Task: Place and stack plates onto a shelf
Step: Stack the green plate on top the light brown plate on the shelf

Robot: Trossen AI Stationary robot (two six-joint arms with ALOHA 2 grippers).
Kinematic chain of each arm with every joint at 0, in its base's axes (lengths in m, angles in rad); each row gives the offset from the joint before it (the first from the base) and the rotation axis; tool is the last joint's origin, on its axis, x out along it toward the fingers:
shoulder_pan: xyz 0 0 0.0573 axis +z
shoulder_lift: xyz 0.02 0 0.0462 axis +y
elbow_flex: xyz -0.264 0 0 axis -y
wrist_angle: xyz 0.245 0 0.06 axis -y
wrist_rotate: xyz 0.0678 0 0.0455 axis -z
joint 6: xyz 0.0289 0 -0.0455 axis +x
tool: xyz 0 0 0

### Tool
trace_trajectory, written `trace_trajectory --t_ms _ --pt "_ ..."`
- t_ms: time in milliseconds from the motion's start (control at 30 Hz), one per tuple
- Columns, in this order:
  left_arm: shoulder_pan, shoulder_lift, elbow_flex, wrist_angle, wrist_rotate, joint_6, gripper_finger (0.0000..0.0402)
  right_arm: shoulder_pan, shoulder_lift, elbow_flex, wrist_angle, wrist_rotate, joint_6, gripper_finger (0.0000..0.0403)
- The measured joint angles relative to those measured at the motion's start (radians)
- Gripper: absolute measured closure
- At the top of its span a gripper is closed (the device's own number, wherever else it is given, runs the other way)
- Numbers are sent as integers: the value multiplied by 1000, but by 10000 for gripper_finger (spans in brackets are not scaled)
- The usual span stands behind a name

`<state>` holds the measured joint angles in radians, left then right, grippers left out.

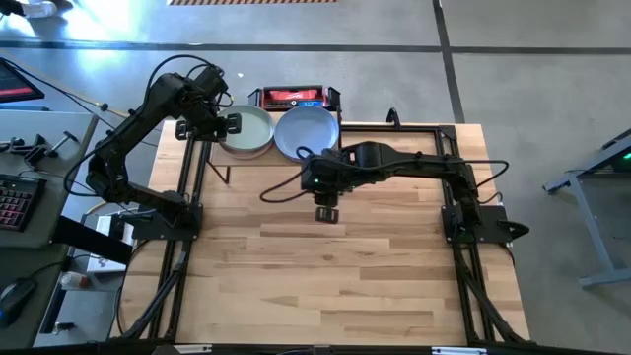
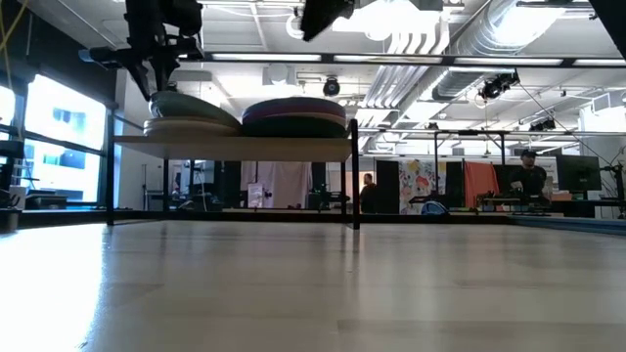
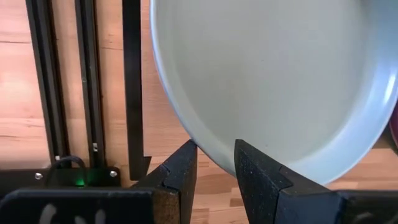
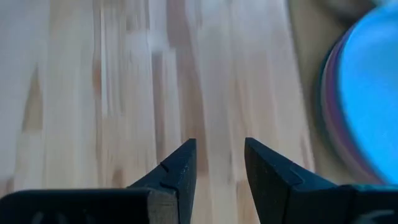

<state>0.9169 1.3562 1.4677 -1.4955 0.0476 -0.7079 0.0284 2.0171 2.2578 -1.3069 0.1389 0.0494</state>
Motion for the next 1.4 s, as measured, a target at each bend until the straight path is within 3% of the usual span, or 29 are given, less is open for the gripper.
trace_trajectory --t_ms 233,400,733,1033,1400 --pt "0 0 0 5 3 -16 306 -45 9 -15 300 -1 -206 288" --pt "-2 0 0 5 3 -16 306 -100 82 -34 414 -72 -356 288" --pt "-22 0 0 6 2 -15 306 -150 183 -33 679 -90 -544 288" --pt "-34 0 0 57 19 -23 306 -192 240 -31 875 -89 -555 288" --pt "-35 0 0 61 49 -23 306 -206 293 -32 947 -90 -521 288"
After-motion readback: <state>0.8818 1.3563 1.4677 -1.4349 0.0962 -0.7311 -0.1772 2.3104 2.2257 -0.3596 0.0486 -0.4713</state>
